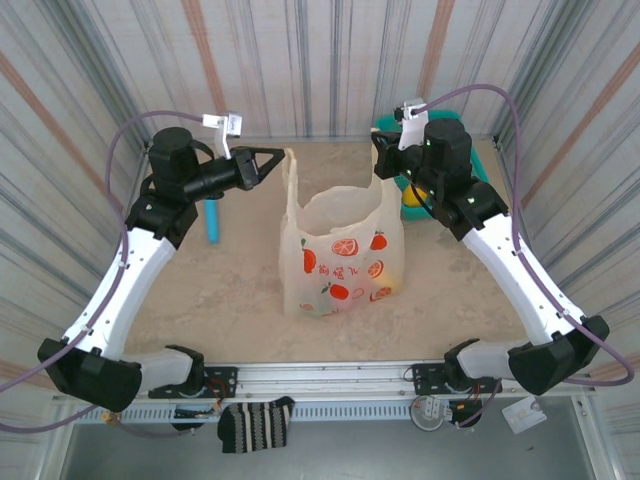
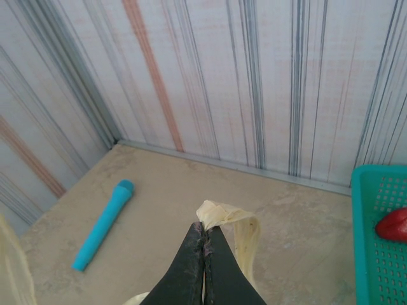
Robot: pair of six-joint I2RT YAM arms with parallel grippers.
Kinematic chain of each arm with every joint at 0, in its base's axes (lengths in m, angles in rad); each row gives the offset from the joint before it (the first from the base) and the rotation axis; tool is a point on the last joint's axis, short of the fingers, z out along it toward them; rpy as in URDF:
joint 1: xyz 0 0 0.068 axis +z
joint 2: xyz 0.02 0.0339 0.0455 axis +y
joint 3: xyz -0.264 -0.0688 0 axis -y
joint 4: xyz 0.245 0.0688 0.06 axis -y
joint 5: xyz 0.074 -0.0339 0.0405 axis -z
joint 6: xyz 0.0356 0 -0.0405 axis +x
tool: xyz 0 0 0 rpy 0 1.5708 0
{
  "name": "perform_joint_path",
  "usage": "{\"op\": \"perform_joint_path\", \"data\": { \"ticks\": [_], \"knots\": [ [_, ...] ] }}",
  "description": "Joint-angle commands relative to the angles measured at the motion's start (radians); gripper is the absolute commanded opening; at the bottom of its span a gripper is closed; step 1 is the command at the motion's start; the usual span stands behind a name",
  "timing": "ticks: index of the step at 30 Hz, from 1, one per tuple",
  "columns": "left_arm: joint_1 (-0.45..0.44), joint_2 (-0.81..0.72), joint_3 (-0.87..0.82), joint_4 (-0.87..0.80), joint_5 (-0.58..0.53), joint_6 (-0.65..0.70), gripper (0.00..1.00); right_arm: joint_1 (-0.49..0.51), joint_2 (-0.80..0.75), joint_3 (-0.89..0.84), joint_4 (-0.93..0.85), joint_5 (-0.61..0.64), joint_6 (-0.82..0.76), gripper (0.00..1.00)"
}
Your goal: Place the fake fruits into the plastic bag and tie a complex knot
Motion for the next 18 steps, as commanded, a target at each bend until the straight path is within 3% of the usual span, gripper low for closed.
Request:
{"op": "perform_joint_path", "data": {
  "ticks": [1, 6, 9, 11, 14, 18],
  "knots": [
    [0.004, -0.005, -0.008, 0.112, 0.09, -0.085, 0.2, -0.008, -0.026, 0.016, 0.019, -0.006, 0.01, 0.0],
    [0.001, 0.005, -0.014, 0.165, 0.122, -0.124, 0.21, -0.008, -0.024, 0.033, 0.007, -0.006, -0.001, 0.0],
    [-0.001, -0.025, -0.007, 0.031, 0.037, -0.01, 0.24, -0.008, -0.022, 0.039, -0.014, -0.025, -0.004, 0.0],
    [-0.004, -0.072, -0.031, -0.042, -0.059, 0.08, 0.37, -0.008, -0.03, 0.033, -0.023, -0.036, -0.003, 0.0],
    [-0.058, -0.13, -0.083, -0.077, -0.131, 0.207, 0.68, -0.008, -0.045, 0.013, -0.025, -0.039, -0.004, 0.0],
    [-0.157, -0.151, -0.147, -0.102, -0.204, 0.328, 0.85, -0.008, -0.052, 0.015, -0.034, -0.043, -0.006, 0.0]
  ]
}}
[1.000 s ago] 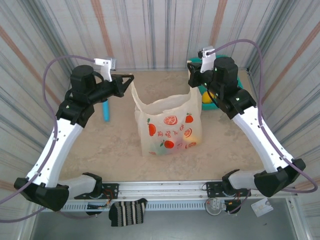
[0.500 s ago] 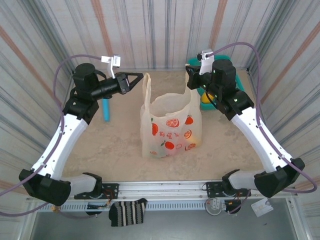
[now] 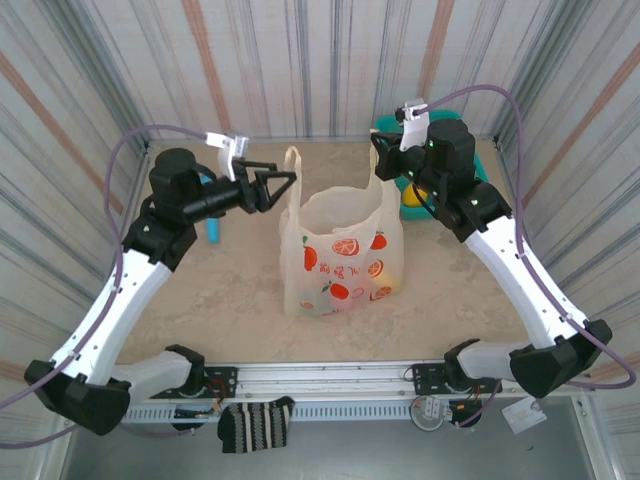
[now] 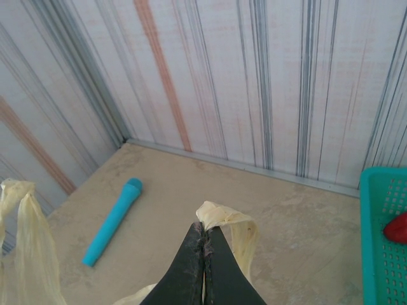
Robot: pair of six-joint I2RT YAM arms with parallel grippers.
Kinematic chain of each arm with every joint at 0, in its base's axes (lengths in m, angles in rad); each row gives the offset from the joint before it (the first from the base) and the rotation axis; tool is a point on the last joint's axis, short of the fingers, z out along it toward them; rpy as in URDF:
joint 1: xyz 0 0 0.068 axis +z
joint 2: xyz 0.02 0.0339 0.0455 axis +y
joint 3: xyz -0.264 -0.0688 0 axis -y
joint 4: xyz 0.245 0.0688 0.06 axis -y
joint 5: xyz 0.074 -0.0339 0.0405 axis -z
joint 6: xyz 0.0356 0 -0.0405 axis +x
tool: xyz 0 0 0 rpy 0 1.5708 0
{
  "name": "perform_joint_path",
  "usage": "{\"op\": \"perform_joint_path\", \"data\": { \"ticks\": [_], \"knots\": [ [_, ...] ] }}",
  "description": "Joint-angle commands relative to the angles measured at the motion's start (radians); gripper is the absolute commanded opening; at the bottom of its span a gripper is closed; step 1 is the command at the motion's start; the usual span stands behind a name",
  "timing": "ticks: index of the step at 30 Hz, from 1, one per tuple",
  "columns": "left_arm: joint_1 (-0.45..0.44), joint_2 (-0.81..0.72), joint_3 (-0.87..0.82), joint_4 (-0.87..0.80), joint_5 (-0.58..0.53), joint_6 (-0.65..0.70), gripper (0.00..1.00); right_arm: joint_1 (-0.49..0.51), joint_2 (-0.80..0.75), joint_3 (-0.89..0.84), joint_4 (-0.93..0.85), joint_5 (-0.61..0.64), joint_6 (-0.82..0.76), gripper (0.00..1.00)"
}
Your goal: Place the fake fruits into the plastic bag and tie a complex knot
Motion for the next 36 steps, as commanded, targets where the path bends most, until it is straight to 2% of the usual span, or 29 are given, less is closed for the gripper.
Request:
{"op": "perform_joint_path", "data": {
  "ticks": [1, 6, 8, 14, 17, 20, 25, 29, 32, 34, 36],
  "knots": [
    [-0.066, -0.026, -0.062, -0.038, -0.112, 0.174, 0.88, -0.01, -0.032, 0.013, -0.019, -0.014, -0.006, 0.0],
    [-0.135, -0.055, -0.176, 0.037, -0.373, 0.281, 0.88, -0.01, -0.039, 0.024, -0.022, -0.014, -0.007, 0.0],
    [-0.136, -0.07, -0.206, 0.066, -0.422, 0.284, 0.88, -0.01, -0.043, 0.025, -0.021, -0.015, -0.007, 0.0],
    [-0.136, -0.06, -0.298, 0.187, -0.378, 0.275, 0.87, -0.011, -0.039, 0.02, -0.021, -0.02, -0.009, 0.0],
    [-0.129, -0.039, -0.37, 0.342, -0.301, 0.297, 0.87, -0.011, -0.038, 0.018, -0.017, -0.027, -0.011, 0.0],
    [-0.093, -0.025, -0.394, 0.433, -0.253, 0.248, 0.85, -0.013, -0.037, 0.019, -0.011, -0.033, -0.013, 0.0],
    [-0.044, 0.0, -0.385, 0.503, -0.134, 0.192, 0.67, -0.016, -0.04, 0.018, -0.008, -0.04, -0.014, 0.0],
    [-0.045, -0.001, -0.398, 0.559, -0.08, 0.168, 0.39, -0.018, -0.042, 0.016, -0.009, -0.043, -0.016, 0.0],
    [-0.052, 0.011, -0.378, 0.535, -0.058, 0.185, 0.21, -0.018, -0.049, 0.01, -0.008, -0.044, -0.016, 0.0],
    [-0.06, 0.018, -0.359, 0.508, -0.056, 0.199, 0.17, -0.021, -0.056, 0.004, -0.005, -0.047, -0.016, 0.0],
    [-0.072, 0.011, -0.352, 0.487, -0.067, 0.227, 0.09, -0.021, -0.061, 0.001, -0.012, -0.047, -0.02, 0.03]
  ]
}}
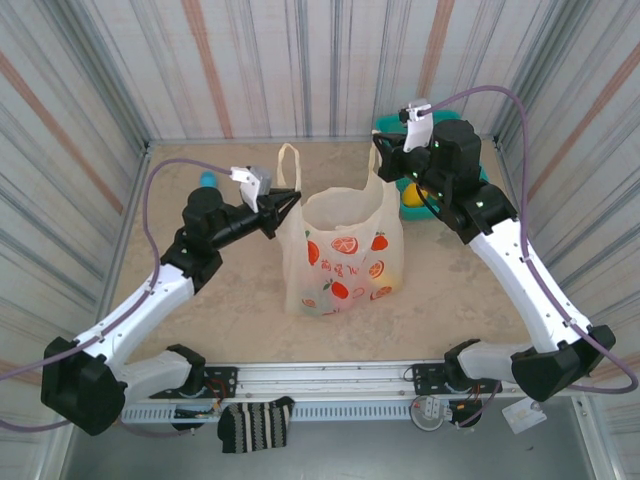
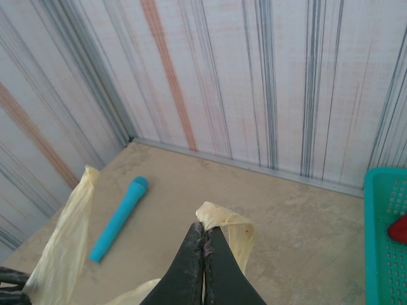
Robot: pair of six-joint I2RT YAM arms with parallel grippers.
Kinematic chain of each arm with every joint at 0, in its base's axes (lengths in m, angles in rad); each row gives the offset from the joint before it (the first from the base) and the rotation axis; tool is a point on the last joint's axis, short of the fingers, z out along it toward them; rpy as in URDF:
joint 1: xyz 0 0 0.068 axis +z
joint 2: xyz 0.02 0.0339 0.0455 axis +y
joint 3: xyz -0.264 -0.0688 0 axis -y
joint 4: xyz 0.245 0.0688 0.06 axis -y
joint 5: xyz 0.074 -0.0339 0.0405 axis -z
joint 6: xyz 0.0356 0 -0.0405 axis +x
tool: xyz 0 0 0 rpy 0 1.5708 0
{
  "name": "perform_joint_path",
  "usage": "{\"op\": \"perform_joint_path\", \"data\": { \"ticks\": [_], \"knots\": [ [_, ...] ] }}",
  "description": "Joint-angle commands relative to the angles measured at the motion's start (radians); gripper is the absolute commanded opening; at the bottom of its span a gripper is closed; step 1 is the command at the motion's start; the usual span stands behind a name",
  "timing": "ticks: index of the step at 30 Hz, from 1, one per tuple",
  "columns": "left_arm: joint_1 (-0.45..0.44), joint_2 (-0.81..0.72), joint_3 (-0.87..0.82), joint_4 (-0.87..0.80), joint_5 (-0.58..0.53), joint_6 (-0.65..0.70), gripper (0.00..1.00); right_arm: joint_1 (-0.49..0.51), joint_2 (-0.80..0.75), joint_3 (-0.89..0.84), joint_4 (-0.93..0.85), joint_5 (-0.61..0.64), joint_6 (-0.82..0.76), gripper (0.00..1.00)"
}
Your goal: Place the fake fruits into the plastic bag and tie a complex knot
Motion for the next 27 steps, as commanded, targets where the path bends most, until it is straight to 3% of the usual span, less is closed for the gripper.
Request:
{"op": "perform_joint_path", "data": {
  "ticks": [1, 3, 10, 14, 17, 20, 22, 24, 27],
  "knots": [
    [-0.019, -0.004, 0.036, -0.016, 0.013, 0.051, 0.07, -0.01, -0.045, 0.001, -0.004, -0.015, -0.022, 0.08],
    [-0.026, -0.017, 0.023, -0.011, -0.015, 0.079, 0.01, -0.014, -0.045, 0.007, -0.027, -0.018, -0.026, 0.24],
    [-0.027, -0.022, 0.028, 0.021, -0.072, 0.1, 0.0, -0.033, -0.001, 0.128, -0.18, -0.059, -0.034, 0.57],
    [-0.027, -0.039, -0.007, 0.081, -0.069, 0.097, 0.0, 0.002, -0.017, 0.166, -0.224, 0.01, -0.081, 0.56],
    [-0.027, -0.057, -0.039, 0.11, -0.038, 0.11, 0.0, 0.102, -0.03, 0.194, -0.24, 0.114, -0.208, 0.53],
    [-0.031, -0.072, -0.072, 0.134, -0.027, 0.137, 0.0, 0.166, 0.022, 0.286, -0.293, 0.171, -0.193, 0.58],
    [-0.033, -0.078, -0.083, 0.142, -0.027, 0.149, 0.0, 0.15, 0.125, 0.468, -0.453, 0.075, -0.117, 0.6],
    [-0.037, -0.079, -0.088, 0.148, -0.02, 0.161, 0.0, 0.116, 0.252, 0.673, -0.619, -0.102, -0.04, 0.61],
    [-0.05, -0.085, -0.095, 0.142, -0.017, 0.18, 0.0, 0.096, 0.345, 0.751, -0.633, -0.305, 0.067, 0.64]
  ]
}}
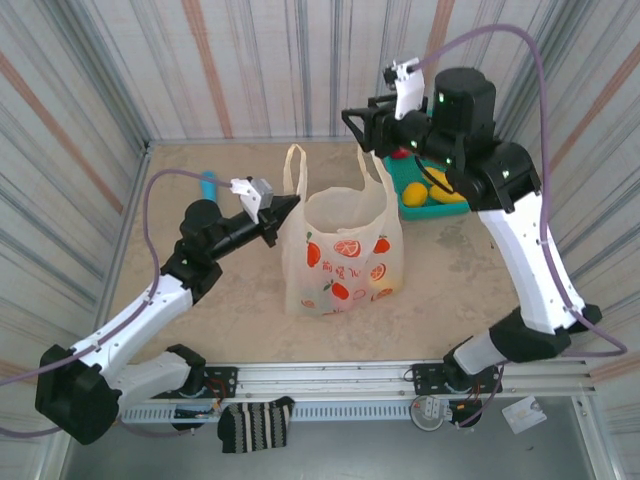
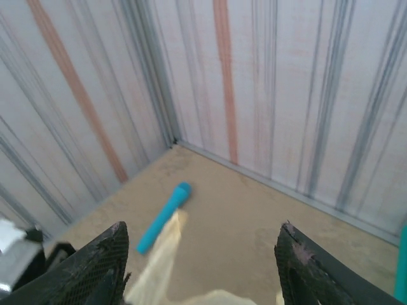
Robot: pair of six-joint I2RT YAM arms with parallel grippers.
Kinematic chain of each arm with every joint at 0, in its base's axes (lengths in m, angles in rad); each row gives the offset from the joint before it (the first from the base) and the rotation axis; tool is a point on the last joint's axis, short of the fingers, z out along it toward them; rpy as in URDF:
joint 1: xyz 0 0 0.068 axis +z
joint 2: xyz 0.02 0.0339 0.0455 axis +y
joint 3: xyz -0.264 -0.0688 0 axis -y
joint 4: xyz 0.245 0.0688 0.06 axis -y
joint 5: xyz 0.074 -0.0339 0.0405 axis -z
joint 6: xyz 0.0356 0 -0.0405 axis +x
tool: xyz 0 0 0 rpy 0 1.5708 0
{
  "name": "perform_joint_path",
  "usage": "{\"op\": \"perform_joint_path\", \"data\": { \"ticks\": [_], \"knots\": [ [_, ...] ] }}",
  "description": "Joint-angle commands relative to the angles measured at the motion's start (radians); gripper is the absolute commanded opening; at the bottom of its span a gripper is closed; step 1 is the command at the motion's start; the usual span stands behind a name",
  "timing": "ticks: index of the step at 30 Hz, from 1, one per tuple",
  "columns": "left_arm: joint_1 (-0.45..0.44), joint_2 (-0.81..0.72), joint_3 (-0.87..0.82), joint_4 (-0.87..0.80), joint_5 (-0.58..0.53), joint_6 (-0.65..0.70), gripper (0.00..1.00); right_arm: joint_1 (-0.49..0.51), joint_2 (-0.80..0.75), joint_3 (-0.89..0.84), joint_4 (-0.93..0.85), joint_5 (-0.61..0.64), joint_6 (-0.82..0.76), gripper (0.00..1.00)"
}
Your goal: Place the fake fruits into the plastic bag and tie a complex knot
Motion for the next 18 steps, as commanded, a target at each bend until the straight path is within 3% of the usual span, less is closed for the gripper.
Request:
{"op": "perform_joint_path", "data": {
  "ticks": [1, 4, 12, 18],
  "knots": [
    [-0.019, -0.026, -0.013, 0.033, 0.021, 0.057, 0.0, -0.035, 0.116, 0.056, -0.177, -0.286, 0.168, 0.64],
    [-0.037, -0.035, -0.015, 0.013, 0.023, 0.086, 0.0, -0.037, 0.217, 0.152, -0.257, -0.373, 0.214, 0.64],
    [-0.053, -0.042, -0.015, -0.001, 0.02, 0.111, 0.0, -0.012, 0.32, 0.172, -0.327, -0.368, 0.205, 0.62],
    [-0.055, -0.037, -0.012, -0.003, 0.026, 0.111, 0.0, -0.007, 0.357, 0.193, -0.317, -0.37, 0.209, 0.51]
  ]
}}
